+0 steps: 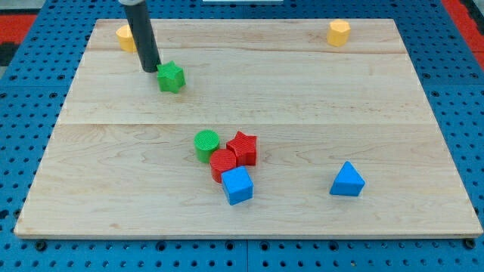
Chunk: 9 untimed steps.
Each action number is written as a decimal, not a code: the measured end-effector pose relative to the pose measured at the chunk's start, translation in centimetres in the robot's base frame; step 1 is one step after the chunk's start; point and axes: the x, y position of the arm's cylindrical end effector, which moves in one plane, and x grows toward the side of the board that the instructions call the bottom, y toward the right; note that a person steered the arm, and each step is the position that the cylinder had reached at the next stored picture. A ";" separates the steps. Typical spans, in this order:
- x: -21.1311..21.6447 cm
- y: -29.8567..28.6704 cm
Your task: Move green star with red circle close to red star and green circle
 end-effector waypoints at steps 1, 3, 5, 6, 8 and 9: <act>7.4 5.0; 8.5 -0.2; 4.0 4.3; 3.1 5.5; 11.8 9.5; 12.6 8.0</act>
